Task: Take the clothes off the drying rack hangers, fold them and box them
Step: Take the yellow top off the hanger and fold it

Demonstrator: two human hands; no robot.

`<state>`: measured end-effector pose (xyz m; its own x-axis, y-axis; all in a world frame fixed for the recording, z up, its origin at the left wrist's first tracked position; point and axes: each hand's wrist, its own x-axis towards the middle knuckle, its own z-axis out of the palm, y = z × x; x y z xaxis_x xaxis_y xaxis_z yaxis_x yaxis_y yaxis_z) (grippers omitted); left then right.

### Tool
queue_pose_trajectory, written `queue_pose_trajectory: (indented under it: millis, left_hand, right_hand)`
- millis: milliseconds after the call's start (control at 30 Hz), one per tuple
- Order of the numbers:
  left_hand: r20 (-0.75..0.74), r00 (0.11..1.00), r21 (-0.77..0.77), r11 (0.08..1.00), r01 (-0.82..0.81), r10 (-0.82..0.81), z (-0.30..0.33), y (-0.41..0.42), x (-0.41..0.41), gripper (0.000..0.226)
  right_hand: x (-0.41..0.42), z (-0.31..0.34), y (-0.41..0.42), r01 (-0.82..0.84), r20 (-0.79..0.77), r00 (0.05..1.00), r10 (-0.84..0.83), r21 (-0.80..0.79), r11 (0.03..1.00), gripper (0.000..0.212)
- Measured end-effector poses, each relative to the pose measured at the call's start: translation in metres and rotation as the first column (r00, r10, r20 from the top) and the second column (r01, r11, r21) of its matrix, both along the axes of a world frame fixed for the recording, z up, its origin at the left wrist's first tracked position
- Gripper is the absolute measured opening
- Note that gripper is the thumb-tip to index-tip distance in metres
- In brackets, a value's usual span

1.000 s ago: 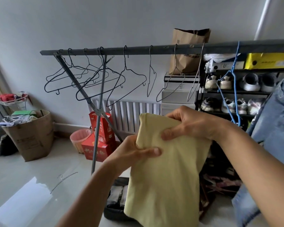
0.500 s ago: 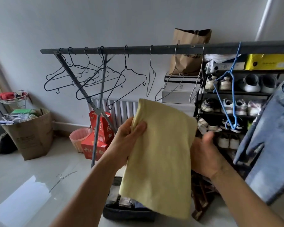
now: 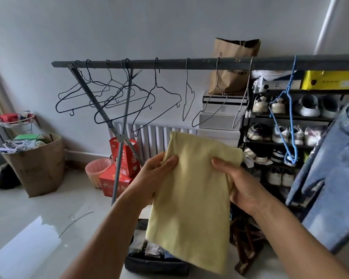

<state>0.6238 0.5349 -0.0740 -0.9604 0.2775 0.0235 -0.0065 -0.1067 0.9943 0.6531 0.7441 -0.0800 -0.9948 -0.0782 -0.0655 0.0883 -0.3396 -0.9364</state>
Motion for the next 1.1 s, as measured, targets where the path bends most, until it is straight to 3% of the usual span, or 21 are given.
queue_pose_trajectory:
  millis: [133, 200, 267, 333, 400, 500, 600, 733, 833, 967, 1033, 1100]
  left_hand:
    - [-0.018, 0.955, -0.114, 0.949, -0.295, 0.295, -0.01, -0.001, -0.006, 0.025]
    - [0.083, 0.961, -0.069, 0.964, -0.258, 0.264, -0.017, 0.004, 0.001, 0.032]
    - [0.287, 0.952, 0.039, 0.992, -0.124, 0.107, -0.027, 0.016, 0.01, 0.046]
    - [0.437, 0.896, 0.216, 0.976, -0.014, -0.084, -0.034, 0.031, 0.015, 0.06]
    - [0.482, 0.851, 0.387, 0.922, 0.005, -0.207, -0.038, 0.04, 0.014, 0.076]
    - [0.469, 0.85, 0.542, 0.838, -0.06, -0.242, -0.041, 0.039, 0.009, 0.071]
    - [0.39, 0.883, 0.608, 0.793, -0.033, -0.263, -0.047, 0.026, 0.006, 0.072]
    - [0.503, 0.854, 0.56, 0.803, -0.205, -0.132, -0.046, 0.013, 0.001, 0.058]
    - [0.578, 0.816, 0.492, 0.792, -0.361, 0.013, -0.052, 0.004, -0.007, 0.049]
    - [0.62, 0.777, 0.506, 0.698, -0.506, 0.114, -0.061, -0.013, -0.02, 0.054]
    - [0.627, 0.774, 0.569, 0.624, -0.535, 0.091, -0.064, -0.022, -0.025, 0.058]
    - [0.622, 0.78, 0.615, 0.573, -0.541, 0.068, -0.067, -0.035, -0.03, 0.055]
  right_hand:
    - [-0.006, -0.009, -0.012, 0.33, 0.005, 0.944, -0.331, 0.046, 0.943, 0.042]
    - [-0.004, -0.011, -0.02, 0.497, -0.054, 0.868, -0.494, 0.073, 0.865, 0.027]
    - [0.005, -0.009, -0.035, 0.549, -0.125, 0.834, -0.537, 0.111, 0.828, 0.015]
    - [0.016, -0.008, -0.053, 0.536, -0.191, 0.841, -0.507, 0.16, 0.829, 0.015]
    - [0.021, -0.015, -0.071, 0.512, -0.199, 0.853, -0.483, 0.136, 0.848, 0.021]
    - [0.018, -0.027, -0.088, 0.476, -0.084, 0.874, -0.479, -0.062, 0.877, 0.044]
    - [0.015, -0.027, -0.093, 0.308, 0.118, 0.951, -0.284, -0.318, 0.897, 0.059]
    - [0.011, -0.031, -0.093, 0.19, 0.264, 0.961, -0.083, -0.409, 0.892, 0.055]
    - [0.006, -0.035, -0.103, 0.214, 0.277, 0.95, -0.141, -0.252, 0.944, 0.04]
    - [0.004, -0.043, -0.12, 0.333, 0.051, 0.937, -0.346, 0.172, 0.927, 0.014]
    - [0.001, -0.046, -0.129, 0.363, -0.021, 0.929, -0.369, 0.244, 0.9, 0.009]
    - [-0.006, -0.047, -0.137, 0.386, -0.025, 0.921, -0.388, 0.185, 0.904, 0.014]
